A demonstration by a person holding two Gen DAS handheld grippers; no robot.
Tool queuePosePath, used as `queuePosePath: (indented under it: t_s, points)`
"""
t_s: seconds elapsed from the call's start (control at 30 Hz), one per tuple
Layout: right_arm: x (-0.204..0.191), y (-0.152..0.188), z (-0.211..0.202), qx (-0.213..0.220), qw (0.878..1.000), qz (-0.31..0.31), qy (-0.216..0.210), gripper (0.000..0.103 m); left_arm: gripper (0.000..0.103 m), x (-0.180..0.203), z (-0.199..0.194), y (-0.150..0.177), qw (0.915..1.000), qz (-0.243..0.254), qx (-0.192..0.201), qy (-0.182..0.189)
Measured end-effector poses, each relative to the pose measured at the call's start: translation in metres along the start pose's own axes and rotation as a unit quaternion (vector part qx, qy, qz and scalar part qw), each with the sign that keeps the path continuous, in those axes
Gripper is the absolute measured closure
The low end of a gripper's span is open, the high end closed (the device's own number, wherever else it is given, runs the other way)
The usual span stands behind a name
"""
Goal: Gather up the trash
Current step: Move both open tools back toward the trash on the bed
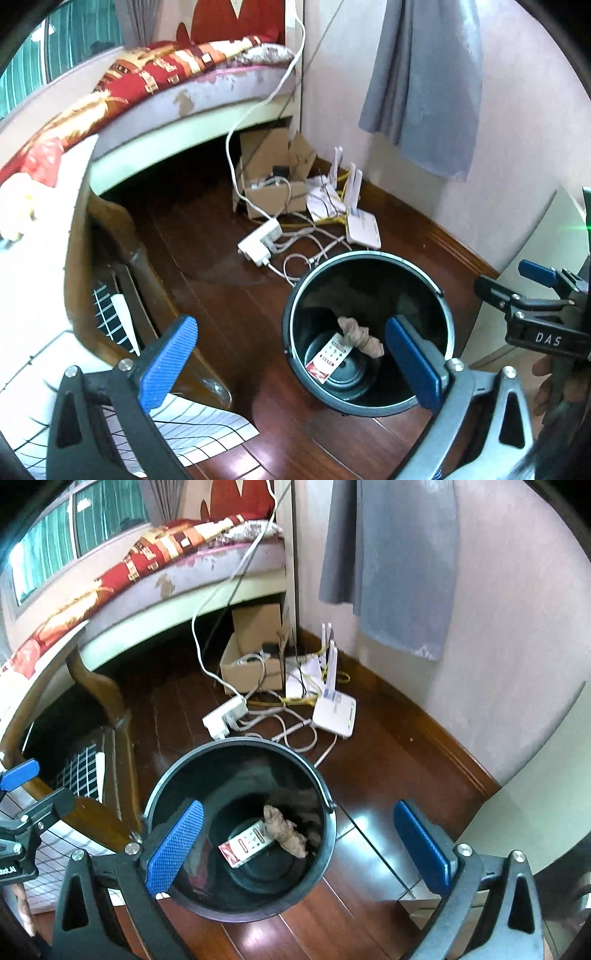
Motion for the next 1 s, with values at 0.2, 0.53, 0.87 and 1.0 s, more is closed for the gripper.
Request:
queuePosePath:
  t_s: [0.2,0.53,0.87,1.0]
  points:
    - [-0.017,-0.020,-0.025,0.027,1.000,-0.004,-0.006,0.000,0.000,-0.017,-0.028,-0.013,0.9995,-0.011,0.027,-0.010]
    - [-0.072,-0.052,-0.064,0.075,0.996,-0.024,-0.037,0.000,0.000,-0.074,-0.081,-0.022,0.9952,-0.051,0.072,-0.043]
    - [-0.168,-0.075,-0.091,0.112,0.985,-0.084,-0.099,0.000,0.000,-0.154,-0.119,-0.008,0.9862,-0.103,0.094,-0.089]
    - [-0.217,-0.081,-0.099,0.132,0.975,-0.117,-0.136,0.000,0.000,-0.195,-0.134,0.003,0.9796,-0.135,0.101,-0.109]
Point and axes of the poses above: each gripper's, at about its wrist camera, not at the fingertips, and z roughly the way its jaws point, x to its right, y to its underside, the point moved 9 cm from there along z, roughly the way its jaws point, and after that the axes turned 3 degrees about -z, right-handed, at the moved point
